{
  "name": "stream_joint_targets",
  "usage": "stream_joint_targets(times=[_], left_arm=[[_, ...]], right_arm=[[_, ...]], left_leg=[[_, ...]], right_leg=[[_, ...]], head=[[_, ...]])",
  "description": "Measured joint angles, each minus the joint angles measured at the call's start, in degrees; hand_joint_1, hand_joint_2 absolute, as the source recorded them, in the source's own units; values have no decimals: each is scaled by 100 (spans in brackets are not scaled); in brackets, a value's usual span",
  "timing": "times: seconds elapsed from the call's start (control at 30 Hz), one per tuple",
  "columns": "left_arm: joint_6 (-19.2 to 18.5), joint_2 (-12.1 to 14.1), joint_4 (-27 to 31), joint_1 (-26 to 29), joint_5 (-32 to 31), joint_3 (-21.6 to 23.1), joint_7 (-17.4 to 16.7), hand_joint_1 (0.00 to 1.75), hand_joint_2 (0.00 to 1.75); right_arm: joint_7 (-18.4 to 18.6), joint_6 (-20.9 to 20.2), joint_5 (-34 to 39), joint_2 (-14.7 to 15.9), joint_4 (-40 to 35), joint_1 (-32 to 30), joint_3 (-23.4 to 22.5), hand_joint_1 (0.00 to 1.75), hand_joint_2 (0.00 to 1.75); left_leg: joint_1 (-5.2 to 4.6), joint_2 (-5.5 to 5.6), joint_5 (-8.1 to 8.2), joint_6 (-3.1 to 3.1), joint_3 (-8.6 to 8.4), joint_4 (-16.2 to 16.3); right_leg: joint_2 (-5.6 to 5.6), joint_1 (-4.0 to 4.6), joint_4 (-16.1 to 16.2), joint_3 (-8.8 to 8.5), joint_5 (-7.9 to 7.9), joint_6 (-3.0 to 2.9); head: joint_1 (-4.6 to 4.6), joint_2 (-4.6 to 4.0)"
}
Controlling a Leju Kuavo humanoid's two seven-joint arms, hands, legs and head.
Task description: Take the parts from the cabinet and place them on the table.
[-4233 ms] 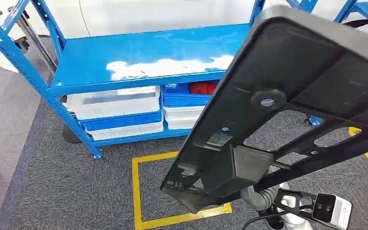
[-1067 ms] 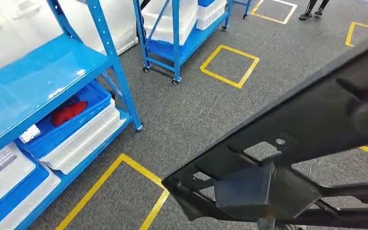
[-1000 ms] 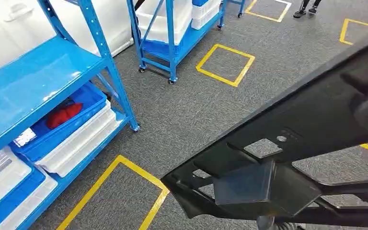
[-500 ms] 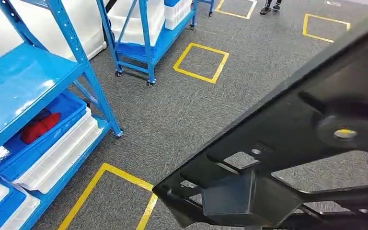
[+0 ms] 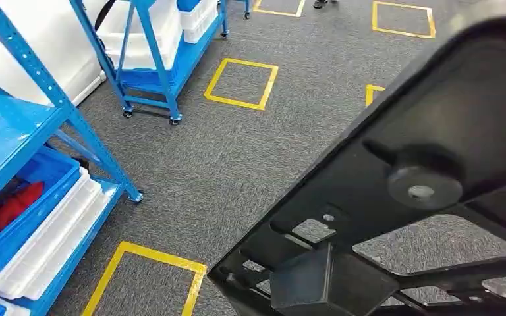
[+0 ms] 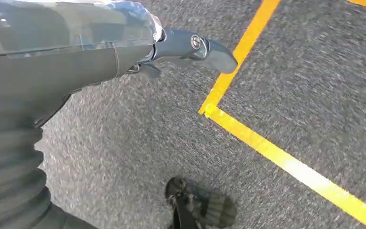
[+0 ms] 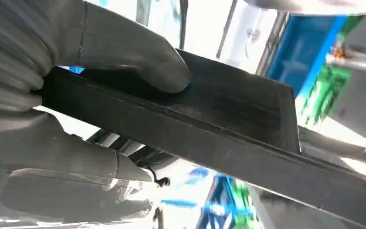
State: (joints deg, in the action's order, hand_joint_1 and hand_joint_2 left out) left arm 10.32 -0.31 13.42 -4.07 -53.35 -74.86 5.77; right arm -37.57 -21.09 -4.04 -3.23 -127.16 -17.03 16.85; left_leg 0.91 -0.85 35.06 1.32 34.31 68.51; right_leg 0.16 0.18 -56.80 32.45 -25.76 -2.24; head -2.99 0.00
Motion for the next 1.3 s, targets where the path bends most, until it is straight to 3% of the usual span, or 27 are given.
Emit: stream_joint_targets(times=[0.07,0.13,0.17,0.2,0.23,0.37,0.4,0.43,0.47,0.53,0.57,0.6,0.67,0.7,0.73,0.77,0.87,0.9,0.97,1.0,1.07,1.1,1.13,1.2,1.23,1.27,1.3], left_arm=[[-37,0,0,38,-77,24,37,0,175],[-50,-2,0,40,-109,72,39,0,175],[-50,-2,0,38,-116,90,35,0,175],[-50,-2,0,41,-116,96,28,0,175],[-50,-4,0,40,-109,96,28,0,175],[-50,-22,0,24,-79,98,52,0,175],[-50,-48,0,9,-74,98,63,0,175],[-50,-48,0,0,-61,98,79,0,175],[-50,-48,0,8,-61,98,83,0,175],[-46,-57,0,49,-44,98,87,0,175],[-46,-57,0,60,-44,98,87,0,175],[-46,-59,0,61,-44,98,87,0,175],[-48,-72,0,53,-44,98,87,0,175],[-48,-79,0,53,-44,98,87,0,175],[-48,-83,0,54,-46,98,87,0,175],[-50,-85,0,56,-46,98,87,0,175],[-59,-112,0,47,-52,98,85,0,175],[-79,-120,0,31,-66,98,87,0,175],[-129,-129,0,15,-92,101,109,0,175],[-155,-129,0,18,-98,101,120,0,175],[-223,-114,0,30,-142,103,144,0,175],[-255,-107,0,31,-160,105,149,0,175],[-275,-107,0,25,-175,114,153,0,175],[-293,-92,0,2,-203,127,155,0,175],[-293,-87,0,1,-203,127,155,0,175],[-293,-81,0,-9,-205,127,155,0,175],[-293,-81,0,-8,-205,129,155,0,175]], right_arm=[[0,157,-9,35,-2,-34,63,175,175],[0,408,2,139,-13,-91,174,175,175],[0,525,26,223,-31,-115,238,175,175],[0,635,74,329,-48,-128,310,175,175],[0,697,114,416,-52,-129,365,175,175],[0,808,227,782,-79,-145,546,175,175],[0,819,234,851,-81,-146,579,175,175],[0,833,245,920,-85,-137,608,175,175],[0,841,258,977,-85,-125,618,175,175],[0,909,302,1126,-85,-147,627,175,175],[0,946,302,1184,-83,-176,642,175,175],[0,977,299,1231,-83,-212,658,175,175],[0,988,295,1325,-83,-244,675,175,175],[0,990,295,1353,-83,-243,684,175,175],[0,1036,293,1373,-85,-244,697,175,175],[0,1128,295,1412,-85,-242,732,175,175],[0,1070,350,1477,-44,-150,848,175,175],[0,858,378,1460,24,-8,870,175,175],[0,467,483,1379,304,435,876,175,175],[0,367,556,1318,486,695,874,175,175],[2,218,684,1246,840,1111,859,175,175],[6,155,745,1228,993,1293,857,175,175],[11,111,791,1204,1138,1475,857,175,175],[13,72,835,1165,1320,1703,854,175,175],[13,59,844,1150,1383,1776,854,175,175],[13,54,850,1145,1419,1838,854,175,175],[13,52,850,1143,1473,1872,854,175,175]], left_leg=[[1,35,182,19,361,697],[12,40,-204,19,199,260],[24,74,-487,18,-25,-244],[48,232,-762,21,-294,-824],[53,431,-679,20,-380,-1025],[-15,233,-736,-149,-392,-1066],[23,166,-782,-211,-400,-1119],[12,118,-790,-244,-404,-1137],[4,74,-792,-265,-398,-1137],[-22,-65,-783,-281,-385,-1137],[-29,-128,-779,-280,-382,-1136],[-32,-185,-775,-279,-385,-1136],[-33,-297,-756,-254,-408,-1136],[-33,-341,-744,-237,-428,-1136],[-38,-386,-730,-215,-456,-1136],[-82,-424,-703,-170,-464,-1121],[-38,-595,-694,-82,-508,-1163],[-30,-567,-659,-35,-510,-1129],[-9,-89,-381,-17,-352,-727],[-7,8,-128,-10,-117,-232],[-9,51,164,6,328,617],[-8,51,118,7,404,715],[-6,56,-86,5,342,515],[8,125,-665,-3,-97,-497],[34,351,-832,-6,-295,-977],[17,463,-766,-16,-308,-1048],[14,380,-793,-59,-300,-1039]], right_leg=[[155,8,-17,5,-3,-5],[294,3,-44,-10,-13,11],[364,-3,-64,-20,-24,27],[427,-11,-97,-20,-45,57],[479,12,-136,0,-65,92],[652,-33,-129,65,-27,252],[597,-49,-170,65,-59,269],[297,-26,-357,149,-206,282],[156,-30,-679,315,-411,302],[48,-65,-1642,784,-843,343],[38,-79,-1917,924,-899,355],[31,-91,-1911,928,-821,363],[-44,-91,-1107,507,-361,345],[-161,-84,-558,205,-143,318],[-483,-44,-131,-23,-113,271],[-540,-7,-99,-31,-117,241],[-294,40,-89,13,-104,166],[-207,-47,-2,-29,-35,102],[-88,-33,32,-32,11,50],[-4,-33,32,-21,16,37],[155,-22,15,3,26,25],[227,-22,-2,12,28,28],[299,-26,-21,14,27,32],[422,-37,-64,4,8,66],[457,-40,-96,20,-10,94],[500,-15,-144,66,-22,133],[526,-24,-141,95,-2,168]], head=[[0,0],[0,0],[0,0],[0,0],[0,0],[0,0],[0,0],[2,0],[2,0],[2,0],[2,0],[2,0],[2,0],[2,0],[2,0],[2,0],[2,0],[0,0],[0,0],[0,0],[0,0],[0,0],[0,0],[0,0],[0,0],[0,0],[0,0]])
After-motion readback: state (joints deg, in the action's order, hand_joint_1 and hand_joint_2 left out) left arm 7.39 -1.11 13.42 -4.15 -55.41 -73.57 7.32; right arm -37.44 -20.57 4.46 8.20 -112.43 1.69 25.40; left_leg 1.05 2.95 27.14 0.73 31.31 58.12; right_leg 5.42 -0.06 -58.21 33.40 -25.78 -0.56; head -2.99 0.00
